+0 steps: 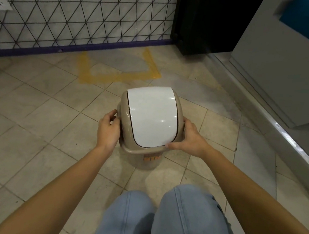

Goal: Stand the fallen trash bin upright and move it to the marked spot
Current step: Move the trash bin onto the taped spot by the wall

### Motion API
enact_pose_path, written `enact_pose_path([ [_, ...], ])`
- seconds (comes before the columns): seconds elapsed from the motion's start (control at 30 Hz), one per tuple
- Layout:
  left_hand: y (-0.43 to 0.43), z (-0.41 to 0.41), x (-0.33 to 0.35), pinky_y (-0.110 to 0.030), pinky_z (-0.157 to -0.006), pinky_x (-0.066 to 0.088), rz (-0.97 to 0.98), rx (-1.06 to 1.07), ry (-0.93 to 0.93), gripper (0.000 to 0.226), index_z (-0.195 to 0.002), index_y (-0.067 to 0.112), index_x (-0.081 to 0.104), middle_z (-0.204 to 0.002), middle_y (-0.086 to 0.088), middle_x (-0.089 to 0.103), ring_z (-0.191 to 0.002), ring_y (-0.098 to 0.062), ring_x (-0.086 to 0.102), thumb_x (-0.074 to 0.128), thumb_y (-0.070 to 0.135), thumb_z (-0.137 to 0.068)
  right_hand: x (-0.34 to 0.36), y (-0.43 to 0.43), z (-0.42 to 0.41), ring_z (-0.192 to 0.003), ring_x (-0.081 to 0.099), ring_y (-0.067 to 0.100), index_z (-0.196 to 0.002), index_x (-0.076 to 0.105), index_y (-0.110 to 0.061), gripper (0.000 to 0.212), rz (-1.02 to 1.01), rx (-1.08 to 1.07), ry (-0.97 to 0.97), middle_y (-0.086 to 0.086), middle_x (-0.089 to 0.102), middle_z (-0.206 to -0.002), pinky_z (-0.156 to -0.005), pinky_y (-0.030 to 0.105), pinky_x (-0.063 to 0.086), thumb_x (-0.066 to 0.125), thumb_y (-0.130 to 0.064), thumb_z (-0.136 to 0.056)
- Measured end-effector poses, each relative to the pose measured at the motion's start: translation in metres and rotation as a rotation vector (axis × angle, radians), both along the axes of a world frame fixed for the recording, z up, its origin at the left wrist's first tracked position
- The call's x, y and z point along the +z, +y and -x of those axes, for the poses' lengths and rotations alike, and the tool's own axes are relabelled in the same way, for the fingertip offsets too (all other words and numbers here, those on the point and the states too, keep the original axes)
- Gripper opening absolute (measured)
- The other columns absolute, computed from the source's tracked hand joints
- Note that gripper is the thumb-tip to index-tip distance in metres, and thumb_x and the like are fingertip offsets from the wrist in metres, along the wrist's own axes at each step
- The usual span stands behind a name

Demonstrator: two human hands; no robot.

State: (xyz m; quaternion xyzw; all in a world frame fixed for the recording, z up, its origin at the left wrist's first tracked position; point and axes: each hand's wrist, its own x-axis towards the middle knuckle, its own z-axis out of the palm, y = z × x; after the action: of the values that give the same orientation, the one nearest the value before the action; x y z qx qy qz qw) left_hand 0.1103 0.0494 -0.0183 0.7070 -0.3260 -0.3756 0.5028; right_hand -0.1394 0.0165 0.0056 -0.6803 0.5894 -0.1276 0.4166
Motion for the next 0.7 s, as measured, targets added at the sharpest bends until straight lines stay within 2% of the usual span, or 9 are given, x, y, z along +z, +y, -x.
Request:
enact_pose_path([
  [0.07, 0.010, 0.003, -0.001, -0.034, -0.102, 0.042, 0.061, -0.030, -0.014, 0.039, -0.129, 0.023, 0.051, -0.132, -0.003, 0.051, -0.113, -0.011, 0.052, 0.045, 0.031, -0.092, -0.001, 0.004, 0.001, -0.136, 0.027, 0.021, -0.146, 0.014, -0.027, 0.126, 0.062, 0.026, 0.013, 0.003, 0.028, -0.146, -0.111, 0.044, 0.031, 0.089, -0.046, -0.046],
  [0.13, 0.022, 0.005, -0.002, -0.037, -0.105, 0.040, 0.123, -0.110, -0.063, 0.045, -0.133, 0.024, 0.049, -0.133, 0.001, 0.049, -0.118, -0.009, 0.049, 0.047, 0.037, -0.090, -0.002, 0.003, 0.000, -0.137, 0.026, 0.020, -0.146, 0.017, -0.025, 0.127, 0.119, 0.025, 0.003, 0.003, 0.028, -0.146, -0.112, 0.043, 0.030, 0.090, -0.045, -0.044],
  [0.23, 0.035, 0.004, -0.004, -0.031, -0.105, 0.036, 0.149, -0.337, -0.202, 0.079, -0.144, 0.026, 0.031, -0.140, 0.004, 0.040, -0.126, -0.008, 0.040, 0.068, 0.046, -0.077, -0.002, -0.002, -0.005, -0.136, 0.026, 0.019, -0.146, 0.017, -0.025, 0.129, 0.173, 0.018, -0.044, 0.001, 0.029, -0.145, -0.112, 0.040, 0.029, 0.092, -0.038, -0.041],
  [0.33, 0.031, 0.002, -0.002, -0.028, -0.106, 0.033, 0.138, -0.451, -0.273, 0.105, -0.148, 0.027, 0.018, -0.143, 0.002, 0.035, -0.130, -0.010, 0.036, 0.082, 0.036, -0.065, -0.002, -0.011, -0.010, -0.135, 0.030, 0.019, -0.146, 0.016, -0.027, 0.131, 0.157, -0.015, -0.081, 0.000, 0.032, -0.143, -0.110, 0.040, 0.032, 0.094, -0.030, -0.041],
  [0.5, 0.012, -0.003, 0.002, -0.030, -0.106, 0.035, 0.106, -0.447, -0.316, 0.110, -0.148, 0.027, 0.016, -0.145, 0.000, 0.035, -0.130, -0.013, 0.037, 0.084, 0.034, -0.062, -0.001, -0.029, -0.019, -0.131, 0.038, 0.020, -0.143, 0.025, -0.023, 0.125, 0.137, -0.037, -0.153, 0.001, 0.040, -0.141, -0.106, 0.044, 0.039, 0.094, -0.018, -0.039],
  [0.6, 0.002, -0.006, 0.001, -0.034, -0.108, 0.036, 0.102, -0.430, -0.289, 0.110, -0.148, 0.029, 0.016, -0.147, 0.000, 0.034, -0.131, -0.014, 0.037, 0.084, 0.032, -0.062, -0.002, -0.040, -0.025, -0.129, 0.040, 0.020, -0.142, 0.028, -0.022, 0.122, 0.146, -0.054, -0.159, 0.000, 0.040, -0.140, -0.104, 0.040, 0.040, 0.093, -0.016, -0.039],
  [0.7, -0.008, -0.010, -0.002, -0.029, -0.106, 0.033, 0.103, -0.400, -0.265, 0.109, -0.148, 0.030, 0.016, -0.147, 0.001, 0.032, -0.129, -0.011, 0.036, 0.084, 0.032, -0.062, -0.002, -0.052, -0.029, -0.128, 0.041, 0.019, -0.141, 0.029, -0.023, 0.120, 0.150, -0.044, -0.166, -0.002, 0.041, -0.139, -0.101, 0.034, 0.040, 0.093, -0.016, -0.040],
])
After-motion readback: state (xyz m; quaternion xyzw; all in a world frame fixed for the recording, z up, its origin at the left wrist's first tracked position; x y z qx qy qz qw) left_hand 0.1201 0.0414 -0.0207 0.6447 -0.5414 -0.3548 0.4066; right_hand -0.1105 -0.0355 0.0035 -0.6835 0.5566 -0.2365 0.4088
